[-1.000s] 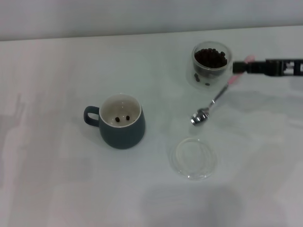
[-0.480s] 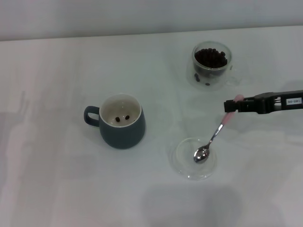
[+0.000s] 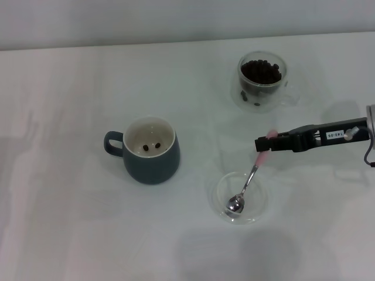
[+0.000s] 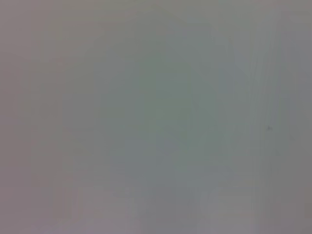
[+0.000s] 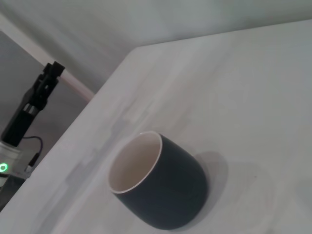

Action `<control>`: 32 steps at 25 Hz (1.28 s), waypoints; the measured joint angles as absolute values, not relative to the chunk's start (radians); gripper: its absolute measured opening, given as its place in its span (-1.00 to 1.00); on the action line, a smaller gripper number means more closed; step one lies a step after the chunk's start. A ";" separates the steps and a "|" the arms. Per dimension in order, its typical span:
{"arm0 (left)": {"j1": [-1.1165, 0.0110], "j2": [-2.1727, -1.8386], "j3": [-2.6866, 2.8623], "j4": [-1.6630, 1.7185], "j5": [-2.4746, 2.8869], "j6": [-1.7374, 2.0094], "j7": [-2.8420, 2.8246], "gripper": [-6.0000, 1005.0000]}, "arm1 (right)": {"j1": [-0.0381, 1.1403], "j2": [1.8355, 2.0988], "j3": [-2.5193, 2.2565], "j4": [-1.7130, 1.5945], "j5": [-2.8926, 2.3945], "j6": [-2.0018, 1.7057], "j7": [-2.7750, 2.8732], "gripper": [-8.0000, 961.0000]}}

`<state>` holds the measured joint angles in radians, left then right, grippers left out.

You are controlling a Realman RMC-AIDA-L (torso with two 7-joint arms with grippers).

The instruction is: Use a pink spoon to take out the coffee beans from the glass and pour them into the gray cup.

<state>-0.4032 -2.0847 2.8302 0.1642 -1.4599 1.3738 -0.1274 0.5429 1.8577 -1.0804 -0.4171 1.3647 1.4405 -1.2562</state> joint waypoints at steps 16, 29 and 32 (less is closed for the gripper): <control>-0.410 -2.082 2.816 0.164 -1.474 1.371 -0.127 0.64 | 0.544 1.879 -1.088 -0.416 1.358 1.345 -1.252 -0.51; -0.411 -2.082 2.807 0.164 -1.474 1.370 -0.127 0.64 | 0.541 1.876 -1.072 -0.428 1.354 1.333 -1.269 -0.23; -0.413 -2.082 2.807 0.163 -1.474 1.370 -0.127 0.64 | 0.538 1.872 -1.009 -0.430 1.354 1.327 -1.297 -0.15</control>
